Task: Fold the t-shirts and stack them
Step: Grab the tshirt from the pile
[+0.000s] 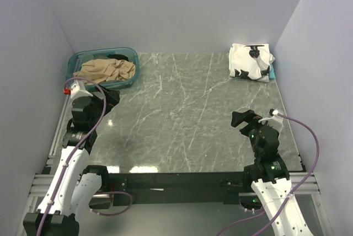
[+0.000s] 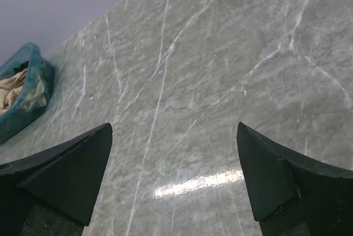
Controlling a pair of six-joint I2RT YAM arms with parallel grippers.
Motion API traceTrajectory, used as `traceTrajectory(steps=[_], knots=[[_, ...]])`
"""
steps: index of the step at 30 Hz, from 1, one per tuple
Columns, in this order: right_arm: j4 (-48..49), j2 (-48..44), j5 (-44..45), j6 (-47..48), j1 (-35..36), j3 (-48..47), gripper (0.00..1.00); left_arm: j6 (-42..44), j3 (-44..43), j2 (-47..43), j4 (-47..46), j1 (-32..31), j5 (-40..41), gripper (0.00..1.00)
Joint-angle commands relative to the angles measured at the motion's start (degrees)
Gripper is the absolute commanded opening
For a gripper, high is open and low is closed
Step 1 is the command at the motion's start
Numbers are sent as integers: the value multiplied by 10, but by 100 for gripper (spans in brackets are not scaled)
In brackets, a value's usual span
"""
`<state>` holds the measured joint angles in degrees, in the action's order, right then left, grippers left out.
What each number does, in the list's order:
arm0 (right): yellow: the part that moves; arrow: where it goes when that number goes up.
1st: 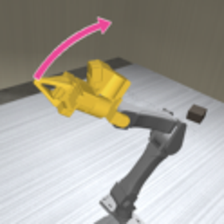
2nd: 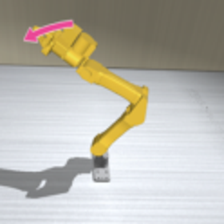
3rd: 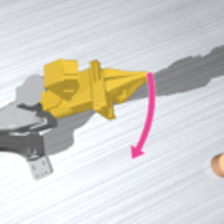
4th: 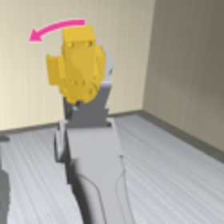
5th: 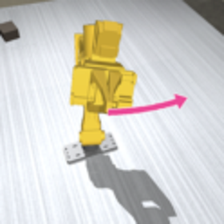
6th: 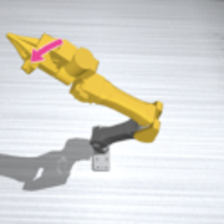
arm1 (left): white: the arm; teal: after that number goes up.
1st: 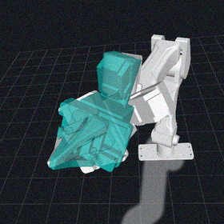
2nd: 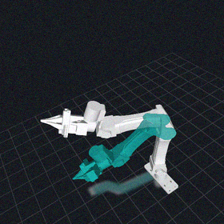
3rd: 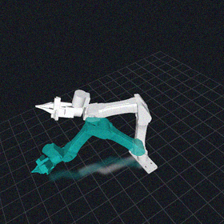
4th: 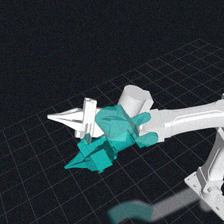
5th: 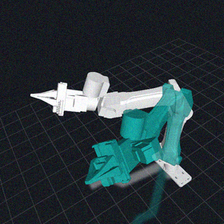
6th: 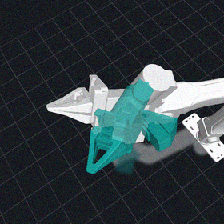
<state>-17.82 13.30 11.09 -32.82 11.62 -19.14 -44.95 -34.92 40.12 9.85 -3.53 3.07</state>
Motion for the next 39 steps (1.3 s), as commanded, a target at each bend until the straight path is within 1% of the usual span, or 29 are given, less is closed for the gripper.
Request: traceTrajectory(steps=[1, 4, 6, 7, 9, 10, 11, 12, 13, 14, 15, 16, 18, 19, 21, 22, 23, 27, 29, 30, 32, 33, 35, 36, 37, 38, 39], knots=[[9, 5, 2, -12, 0, -20, 100, -25, -37, 24, 32, 1, 39, 99], [8, 6, -8, -11, 0, -22, 100, -30, -57, 59, 31, 1, 73, 99], [11, 7, -10, -5, -1, -19, 100, -21, -70, 85, 11, 2, 101, 99], [13, 8, -9, -7, 1, -17, 100, -21, -84, 121, -15, 2, 108, 99], [19, 9, -13, -10, 0, -13, 100, -38, -116, 169, -16, 16, 105, 99], [23, 10, -22, -7, -1, -13, 100, -37, -166, 228, 3, 26, 89, 100], [25, 14, -24, -6, 0, -13, 100, -27, -193, 259, 8, 36, 78, 99], [24, 16, -23, -4, 0, -16, 100, -11, -220, 291, 16, 51, 90, 99], [25, 18, -15, -1, 0, -16, 100, -1, -275, 354, 25, 56, 99, 100], [26, 23, -10, -1, -1, -15, 100, 13, -305, 387, 39, 63, 111, 99], [27, 27, -3, 0, -1, -13, 100, 21, -339, 419, 59, 69, 143, 99], [25, 30, 2, 0, 0, -15, 100, 27, -404, 480, 75, 77, 153, 99], [24, 41, -5, 4, 0, -20, 100, 52, -464, 535, 112, 87, 162, 100], [30, 44, -7, 9, -1, -20, 100, 58, -516, 584, 122, 93, 169, 99], [38, 57, -17, 9, 0, -16, 100, 65, -554, 628, 121, 99, 178, 99], [45, 62, -19, 9, 1, -16, 100, 69, -583, 667, 114, 103, 168, 99], [44, 73, -20, 10, 0, -20, 100, 83, -602, 688, 113, 105, 157, 99], [39, 101, -15, 16, 0, -32, 100, 96, -718, 806, 166, 106, 156, 98], [33, 113, -14, 17, -1, -36, 100, 101, -741, 832, 177, 106, 162, 95], [32, 116, -18, 18, -1, -37, 100, 101, -755, 848, 186, 106, 162, 92], [34, 121, -20, 21, -1, -37, 100, 103, -751, 850, 179, 106, 157, 87], [35, 122, -21, 23, -1, -35, 100, 106, -735, 846, 171, 106, 149, 79], [39, 122, -19, 23, 0, -33, 100, 107, -715, 839, 144, 106, 141, 70], [40, 122, -18, 22, 0, -33, 100, 107, -701, 834, 138, 106, 140, 58], [39, 121, -20, 23, 0, -34, 100, 106, -699, 833, 134, 106, 140, 50], [39, 120, -20, 25, 0, -35, 100, 102, -700, 833, 141, 106, 141, 38], [39, 119, -20, 25, -1, -34, 100, 101, -701, 832, 143, 106, 142, 20]])
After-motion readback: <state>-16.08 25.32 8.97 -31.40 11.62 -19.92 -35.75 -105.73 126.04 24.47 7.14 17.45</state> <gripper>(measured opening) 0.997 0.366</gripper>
